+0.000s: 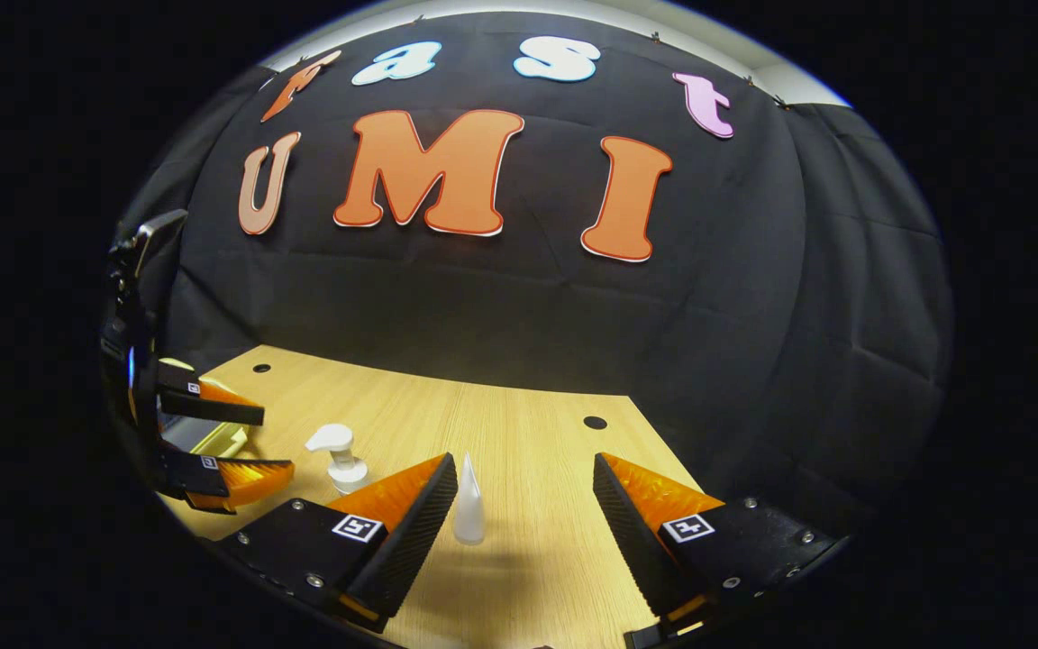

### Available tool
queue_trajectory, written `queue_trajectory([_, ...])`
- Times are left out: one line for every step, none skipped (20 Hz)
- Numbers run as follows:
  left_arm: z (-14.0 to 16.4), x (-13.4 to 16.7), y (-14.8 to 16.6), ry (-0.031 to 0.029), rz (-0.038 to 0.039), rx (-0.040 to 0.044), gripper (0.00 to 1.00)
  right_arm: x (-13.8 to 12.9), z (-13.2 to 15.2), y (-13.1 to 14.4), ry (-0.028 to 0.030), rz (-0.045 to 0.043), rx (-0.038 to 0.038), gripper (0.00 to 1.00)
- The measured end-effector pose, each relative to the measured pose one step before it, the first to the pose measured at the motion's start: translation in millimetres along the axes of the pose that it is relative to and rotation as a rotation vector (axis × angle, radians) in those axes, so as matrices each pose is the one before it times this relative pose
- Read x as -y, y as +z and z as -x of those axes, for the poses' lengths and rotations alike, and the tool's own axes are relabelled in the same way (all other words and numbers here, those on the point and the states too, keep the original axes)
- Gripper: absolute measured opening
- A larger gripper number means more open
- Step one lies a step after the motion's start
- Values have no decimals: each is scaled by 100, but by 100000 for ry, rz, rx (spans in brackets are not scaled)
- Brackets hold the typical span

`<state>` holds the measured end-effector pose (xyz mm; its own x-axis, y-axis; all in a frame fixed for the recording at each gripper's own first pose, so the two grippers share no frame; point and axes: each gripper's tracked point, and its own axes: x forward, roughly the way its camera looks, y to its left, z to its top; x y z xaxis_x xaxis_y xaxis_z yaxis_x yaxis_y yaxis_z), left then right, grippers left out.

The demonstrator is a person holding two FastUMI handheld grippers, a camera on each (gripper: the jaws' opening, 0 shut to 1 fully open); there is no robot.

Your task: First open the suitcase, pack the skin care products into it, and then close the suitcase.

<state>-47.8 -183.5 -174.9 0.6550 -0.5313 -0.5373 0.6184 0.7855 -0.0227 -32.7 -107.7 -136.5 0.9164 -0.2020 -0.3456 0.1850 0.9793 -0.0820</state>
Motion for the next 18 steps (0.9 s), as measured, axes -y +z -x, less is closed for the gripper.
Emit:
queue_trajectory([-624, 380, -373, -834, 1191, -1547, 99, 153, -98, -73, -57, 327, -389, 97])
queue_trajectory([-621, 46, -486, -1322, 1010, -1429, 99, 60, -14, -160, 104, 223, -340, 97])
queue_trajectory([-579, 123, -519, -719, 961, -1687, 99, 199, -41, -125, -4, 286, -428, 97])
queue_trajectory([-570, 321, -668, -1000, 869, -1675, 100, 110, -153, -172, -74, 344, -463, 97])
queue_trajectory([-441, 286, -638, -709, 967, -1945, 100, 21, -9, -118, 258, 32, -472, 97])
queue_trajectory([-433, 272, -652, -610, 769, -2021, 100, 164, -40, -154, -143, 178, -623, 97])
queue_trajectory([-496, 7, -484, -254, 985, -1663, 100, 134, -120, -136, 45, 87, -490, 97])
queue_trajectory([-374, 43, -390, -628, 622, -1300, 100, 209, -35, -200, -411, 129, -545, 97])
queue_trajectory([-291, -22, -176, -281, 453, -703, 100, 47, -88, -134, 142, -90, -569, 97])
queue_trajectory([-341, 54, -161, -523, 63, -791, 100, 49, -5, -241, -4, 50, -804, 97])
queue_trajectory([-407, -135, -82, 434, -85, -412, 100, 53, -27, -144, 236, 177, -656, 97])
queue_trajectory([-822, 321, -320, -298, 312, -1322, 100, -13, -107, -225, 199, 252, -649, 97])
queue_trajectory([-535, 304, -177, -385, 604, -472, 100, -27, -167, -114, 211, 189, -690, 97])
queue_trajectory([-429, -91, 36, -102, 757, 388, 99, -151, -113, -171, 393, -19, -624, 97])
queue_trajectory([-412, 58, -116, -143, 939, -84, 94, -88, -123, -157, 401, -67, -515, 97])
queue_trajectory([28, 332, 157, -1161, 835, 583, 87, -156, -104, -166, 553, -49, -649, 97])
queue_trajectory([-950, -45, -32, 771, -292, 92, 70, -143, -147, -253, 596, 26, -545, 97])
queue_trajectory([642, -176, 145, -234, -224, 84, 64, -271, -165, -228, 694, 161, -655, 98])
